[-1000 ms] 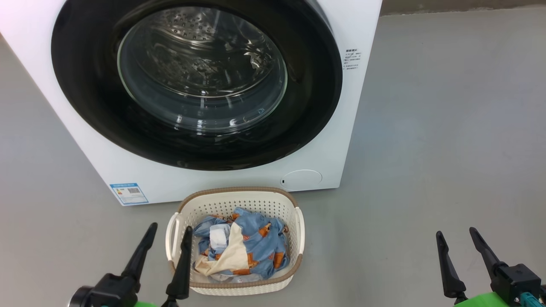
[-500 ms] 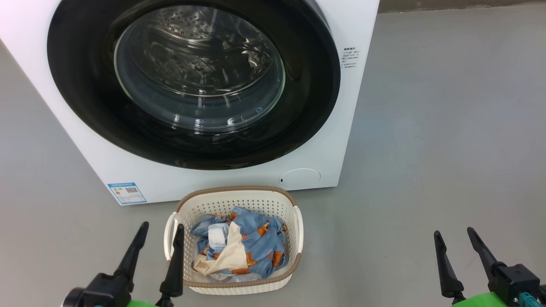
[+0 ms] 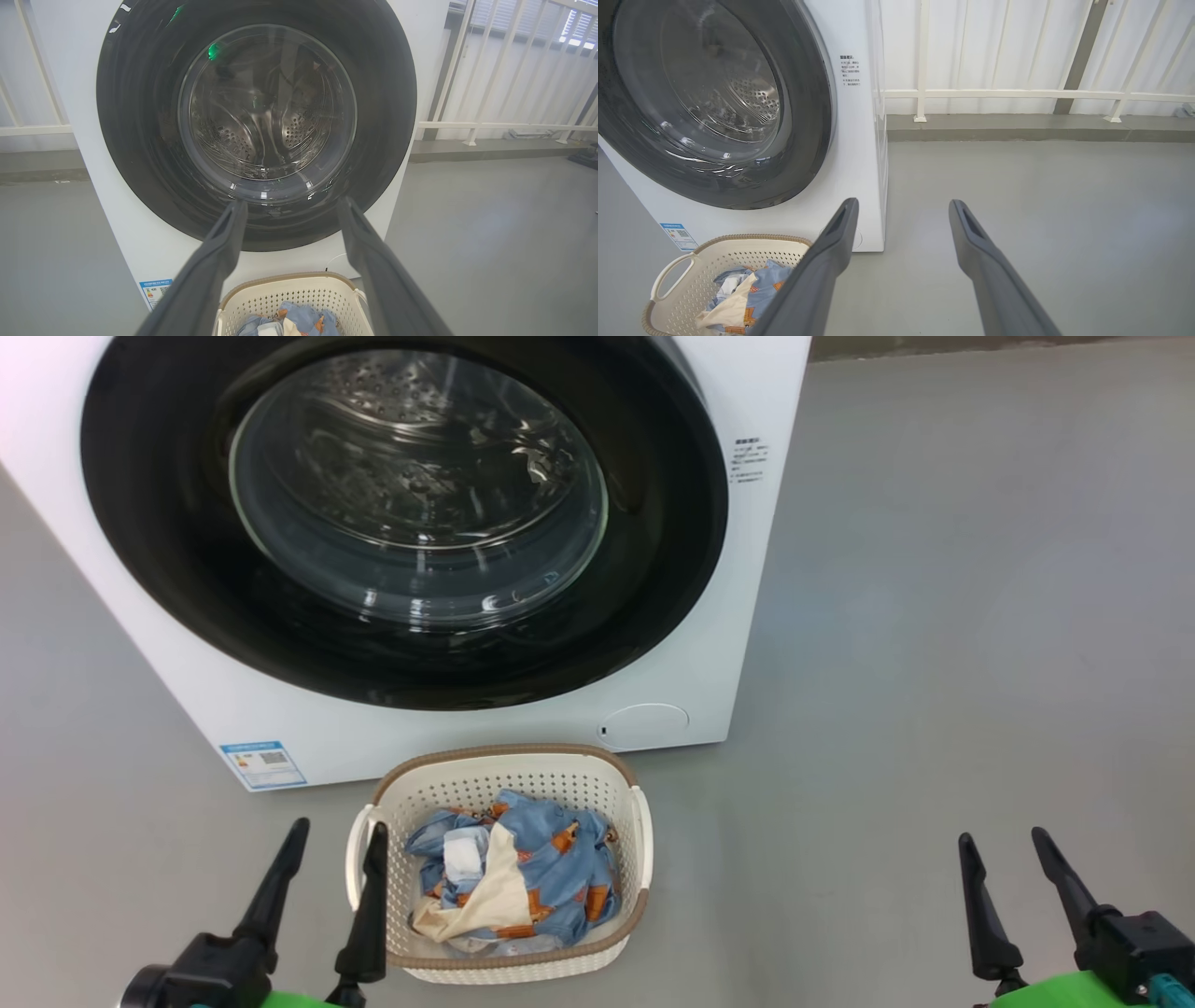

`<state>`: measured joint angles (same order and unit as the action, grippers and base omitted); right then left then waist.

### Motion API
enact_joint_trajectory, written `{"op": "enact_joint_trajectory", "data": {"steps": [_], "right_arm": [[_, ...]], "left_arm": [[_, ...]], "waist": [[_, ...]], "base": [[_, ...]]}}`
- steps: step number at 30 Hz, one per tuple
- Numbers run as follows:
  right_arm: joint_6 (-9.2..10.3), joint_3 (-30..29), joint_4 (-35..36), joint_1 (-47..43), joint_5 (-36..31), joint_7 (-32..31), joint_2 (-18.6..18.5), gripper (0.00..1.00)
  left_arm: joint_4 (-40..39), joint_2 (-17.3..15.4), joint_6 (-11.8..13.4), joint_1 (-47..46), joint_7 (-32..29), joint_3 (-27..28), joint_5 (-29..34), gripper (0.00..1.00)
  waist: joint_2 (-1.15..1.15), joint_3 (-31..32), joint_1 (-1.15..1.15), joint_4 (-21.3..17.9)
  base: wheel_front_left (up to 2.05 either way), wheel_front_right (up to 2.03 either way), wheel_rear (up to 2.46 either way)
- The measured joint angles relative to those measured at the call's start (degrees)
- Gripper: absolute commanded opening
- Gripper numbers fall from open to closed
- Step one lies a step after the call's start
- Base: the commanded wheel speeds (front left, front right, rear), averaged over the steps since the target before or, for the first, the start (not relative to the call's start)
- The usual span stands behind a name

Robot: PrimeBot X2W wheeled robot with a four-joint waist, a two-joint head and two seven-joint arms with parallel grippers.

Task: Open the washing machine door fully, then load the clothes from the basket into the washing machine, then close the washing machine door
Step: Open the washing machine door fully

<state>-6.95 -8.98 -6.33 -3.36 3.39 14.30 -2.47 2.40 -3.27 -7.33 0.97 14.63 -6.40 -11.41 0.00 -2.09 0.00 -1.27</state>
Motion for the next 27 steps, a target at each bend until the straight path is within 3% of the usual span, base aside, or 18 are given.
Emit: {"op": "enact_joint_trajectory", "data": {"steps": [1,2,3,4,6,7,22,27], "right_arm": [[0.00,-0.22,0.14,0.04,0.32,0.01,0.08,1.00],[0.00,-0.45,0.21,0.09,0.55,0.01,0.10,0.90],[0.00,-0.76,0.25,0.12,0.80,0.00,0.13,0.64],[0.00,-1.09,0.29,0.17,1.10,0.01,0.14,0.43],[0.00,-1.86,0.42,0.44,3.49,0.01,0.19,0.11],[0.00,-2.34,0.42,0.59,4.23,0.01,0.20,0.01],[-0.01,-11.05,0.54,2.85,27.06,0.02,0.48,0.00],[-0.01,-13.72,0.33,3.66,40.86,0.27,0.55,0.00]], "left_arm": [[-0.09,-0.11,0.00,0.02,0.00,0.13,0.00,1.00],[-0.18,-0.24,0.00,0.04,0.00,0.25,0.00,1.00],[-0.29,-0.38,0.00,0.14,0.00,0.43,0.00,1.00],[-0.41,-0.46,0.00,0.30,0.00,0.56,0.01,1.00],[-0.66,-0.49,0.00,0.76,0.00,0.75,0.01,1.00],[-0.79,-0.49,0.00,1.19,0.00,0.81,0.02,1.00],[-3.59,-1.86,0.00,4.13,0.00,1.35,0.09,1.00],[-4.76,-2.52,0.00,5.30,0.00,1.89,0.09,1.00]], "waist": [[0.00,-0.05,0.00,-0.19],[0.00,-0.12,0.00,-0.39],[0.00,-0.18,0.00,-0.62],[0.00,-0.22,0.00,-0.86],[0.00,-0.31,0.00,-1.38],[0.00,-0.36,0.00,-1.66],[0.00,-2.98,0.00,-5.09],[0.00,-4.30,0.00,-5.71]], "base": [[0.00,0.00,0.00],[0.00,0.00,0.00],[0.00,0.00,0.00],[0.00,0.00,0.00],[0.00,0.00,0.00],[0.00,0.00,0.00],[0.00,0.00,0.00],[0.00,0.00,0.00]]}}
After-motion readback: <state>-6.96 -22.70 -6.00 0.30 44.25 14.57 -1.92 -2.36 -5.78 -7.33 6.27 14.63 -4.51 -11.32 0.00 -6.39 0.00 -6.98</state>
